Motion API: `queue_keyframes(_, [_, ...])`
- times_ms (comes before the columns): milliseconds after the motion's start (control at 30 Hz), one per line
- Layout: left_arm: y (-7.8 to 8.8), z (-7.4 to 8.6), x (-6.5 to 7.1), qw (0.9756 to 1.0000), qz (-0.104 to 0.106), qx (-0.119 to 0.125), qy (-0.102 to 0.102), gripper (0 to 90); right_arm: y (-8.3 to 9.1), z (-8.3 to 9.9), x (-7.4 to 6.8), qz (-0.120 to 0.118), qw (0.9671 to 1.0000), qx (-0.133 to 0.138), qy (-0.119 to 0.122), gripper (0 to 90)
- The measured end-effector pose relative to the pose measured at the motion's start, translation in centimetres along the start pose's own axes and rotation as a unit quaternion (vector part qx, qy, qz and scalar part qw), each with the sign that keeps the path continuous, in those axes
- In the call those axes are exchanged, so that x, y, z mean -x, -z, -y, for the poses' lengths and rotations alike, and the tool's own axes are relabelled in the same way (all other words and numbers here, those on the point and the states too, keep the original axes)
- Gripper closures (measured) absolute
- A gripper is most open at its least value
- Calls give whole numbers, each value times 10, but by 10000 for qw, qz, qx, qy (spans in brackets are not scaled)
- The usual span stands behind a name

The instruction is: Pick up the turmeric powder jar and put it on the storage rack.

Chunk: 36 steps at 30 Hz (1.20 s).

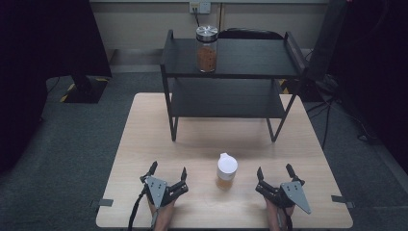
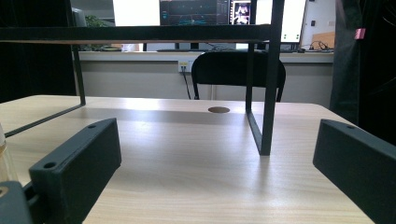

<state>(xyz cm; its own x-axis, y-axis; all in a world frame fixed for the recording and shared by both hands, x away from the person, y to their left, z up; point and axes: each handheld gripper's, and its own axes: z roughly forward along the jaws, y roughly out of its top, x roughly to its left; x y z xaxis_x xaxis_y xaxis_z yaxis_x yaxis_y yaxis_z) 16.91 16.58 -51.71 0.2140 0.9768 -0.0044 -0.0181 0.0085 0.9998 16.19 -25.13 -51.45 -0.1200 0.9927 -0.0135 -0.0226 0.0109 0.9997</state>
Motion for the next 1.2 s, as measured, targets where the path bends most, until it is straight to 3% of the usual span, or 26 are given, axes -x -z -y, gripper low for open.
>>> queue_keyframes(700, [0, 0, -1, 10000, 37, -1, 0, 1, -1, -1, 2, -64, 10000, -19, -9, 0])
queue_keyframes(933, [0, 0, -1, 10000, 45, -2, 2, 1, -1, -17, 4, -158, 9995, -80, -280, 0])
queue_keyframes(1000, [0, 0, -2, 10000, 47, -3, 1, 0, 0, -25, 5, -296, 9988, 29, -399, 0])
queue_keyframes(1200, [0, 0, -2, 10000, 60, 0, 0, 0, -5, -48, -4, -764, 9959, 336, -344, 0])
